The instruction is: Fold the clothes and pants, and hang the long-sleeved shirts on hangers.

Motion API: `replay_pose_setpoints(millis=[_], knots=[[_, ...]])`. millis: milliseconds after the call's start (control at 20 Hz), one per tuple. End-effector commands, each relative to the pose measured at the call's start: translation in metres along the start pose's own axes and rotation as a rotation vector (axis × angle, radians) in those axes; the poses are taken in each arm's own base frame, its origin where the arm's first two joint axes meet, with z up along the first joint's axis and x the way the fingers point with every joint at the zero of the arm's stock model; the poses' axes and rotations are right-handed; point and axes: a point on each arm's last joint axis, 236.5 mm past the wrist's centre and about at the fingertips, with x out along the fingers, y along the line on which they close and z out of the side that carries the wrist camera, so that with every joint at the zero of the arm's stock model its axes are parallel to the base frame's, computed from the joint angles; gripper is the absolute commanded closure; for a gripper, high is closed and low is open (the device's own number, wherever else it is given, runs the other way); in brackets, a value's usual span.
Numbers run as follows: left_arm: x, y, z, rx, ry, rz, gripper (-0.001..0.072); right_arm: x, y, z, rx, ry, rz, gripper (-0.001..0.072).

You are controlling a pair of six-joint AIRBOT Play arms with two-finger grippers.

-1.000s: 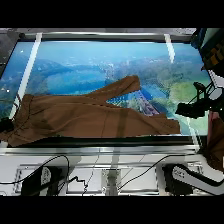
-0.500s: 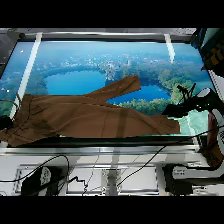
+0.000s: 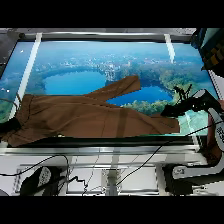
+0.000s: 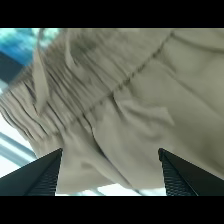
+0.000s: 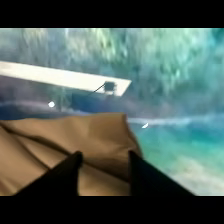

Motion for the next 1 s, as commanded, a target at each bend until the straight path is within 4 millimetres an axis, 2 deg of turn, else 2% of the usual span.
replay_pose_setpoints(millis=[0,50,100,200,350,450,500,600,700,850,950], knots=[[0.007,-0.003,-0.011,-0.029,0.068,-0.013,0.0014,0.007,0.001,0.003,-0.061,0.01,-0.053,0.0546],[0.01,-0.002,-0.009,-0.042,0.07,-0.013,0.0012,0.009,0.006,0.004,-0.083,0.013,-0.058,0.0698],[0.011,0.002,-0.008,-0.032,0.07,0.005,0.0008,0.012,0.012,0.006,-0.1,0.015,-0.058,0.0696],[0.007,0.03,0.0,0.015,0.052,0.112,0.0009,0.016,0.022,0.006,-0.129,0.024,-0.056,0.0697],[-0.009,0.077,0.015,-0.125,-0.015,0.21,0.0017,0.019,0.033,0.006,-0.142,0.03,-0.044,0.0697],[-0.012,0.101,0.005,-0.25,-0.017,0.189,0.0018,0.019,0.034,0.006,-0.14,0.031,-0.04,0.0696],[-0.009,0.105,0.0,-0.322,-0.02,0.148,0.0018,0.019,0.034,0.005,-0.14,0.033,-0.04,0.0696],[0.005,0.101,-0.002,-0.449,-0.024,0.004,0.0018,0.019,0.034,0.005,-0.141,0.034,-0.04,0.0696],[0.024,0.086,-0.007,-0.513,0.022,-0.15,0.0017,0.019,0.034,0.005,-0.141,0.034,-0.04,0.0696],[0.052,0.084,-0.018,-0.497,0.091,-0.217,0.0002,0.019,0.034,0.005,-0.14,0.034,-0.039,0.0697],[0.069,0.081,-0.009,-0.476,0.066,-0.259,0.0031,0.019,0.034,0.005,-0.132,0.035,-0.038,0.0696]])
